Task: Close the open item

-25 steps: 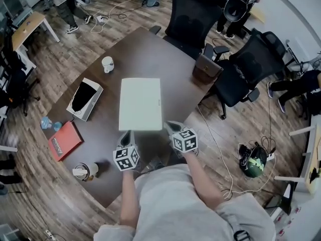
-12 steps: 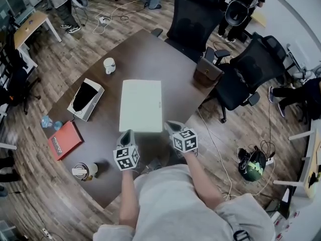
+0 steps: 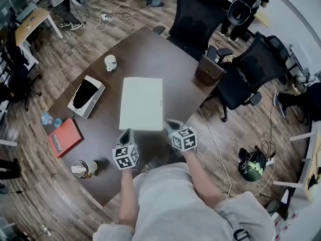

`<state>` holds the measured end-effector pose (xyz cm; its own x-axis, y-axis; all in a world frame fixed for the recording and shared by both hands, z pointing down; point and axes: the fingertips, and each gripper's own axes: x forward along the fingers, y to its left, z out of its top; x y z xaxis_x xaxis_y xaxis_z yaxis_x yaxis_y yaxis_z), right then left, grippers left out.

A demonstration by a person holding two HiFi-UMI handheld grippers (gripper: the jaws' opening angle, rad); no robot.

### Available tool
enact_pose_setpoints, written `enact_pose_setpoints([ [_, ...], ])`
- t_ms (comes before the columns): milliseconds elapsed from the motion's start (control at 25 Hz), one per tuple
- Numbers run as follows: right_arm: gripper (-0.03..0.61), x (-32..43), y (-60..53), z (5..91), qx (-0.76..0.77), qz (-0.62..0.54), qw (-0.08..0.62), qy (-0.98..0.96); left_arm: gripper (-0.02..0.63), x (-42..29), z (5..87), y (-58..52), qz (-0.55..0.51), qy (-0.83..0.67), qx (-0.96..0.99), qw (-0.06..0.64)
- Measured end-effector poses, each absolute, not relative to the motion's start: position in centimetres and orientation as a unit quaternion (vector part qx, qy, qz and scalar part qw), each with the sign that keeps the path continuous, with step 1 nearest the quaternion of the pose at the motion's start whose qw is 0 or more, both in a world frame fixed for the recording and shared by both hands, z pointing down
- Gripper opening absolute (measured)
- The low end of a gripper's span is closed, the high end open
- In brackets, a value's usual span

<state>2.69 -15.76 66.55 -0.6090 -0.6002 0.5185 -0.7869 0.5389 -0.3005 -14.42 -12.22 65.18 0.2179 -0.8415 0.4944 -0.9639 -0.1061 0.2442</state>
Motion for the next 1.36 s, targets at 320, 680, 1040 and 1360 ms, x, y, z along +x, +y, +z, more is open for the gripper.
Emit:
enact_pose_setpoints([
  [320, 0.006, 2.9, -15.7, 66.5, 0.408, 0.252, 0.176, -0.86, 0.008, -14.3, 65.6, -12.0, 0.123, -0.611, 0.735, 0.268],
  [680, 0.006, 2.7, -15.6, 66.7, 0.408, 0.25, 0.171, -0.861, 0.008, -14.4, 66.2, -11.8, 0.129, -0.612, 0.733, 0.269],
  [1040, 0.006, 2.8, -15.5, 66.7, 0.409, 0.25, 0.168, -0.861, 0.008, -14.3, 66.3, -11.8, 0.13, -0.612, 0.731, 0.272],
  [1360, 0.006, 3.2, -15.6, 66.8, 0.41, 0.25, 0.166, -0.861, 0.008, -13.8, 66.8, -11.9, 0.134, -0.608, 0.734, 0.273],
])
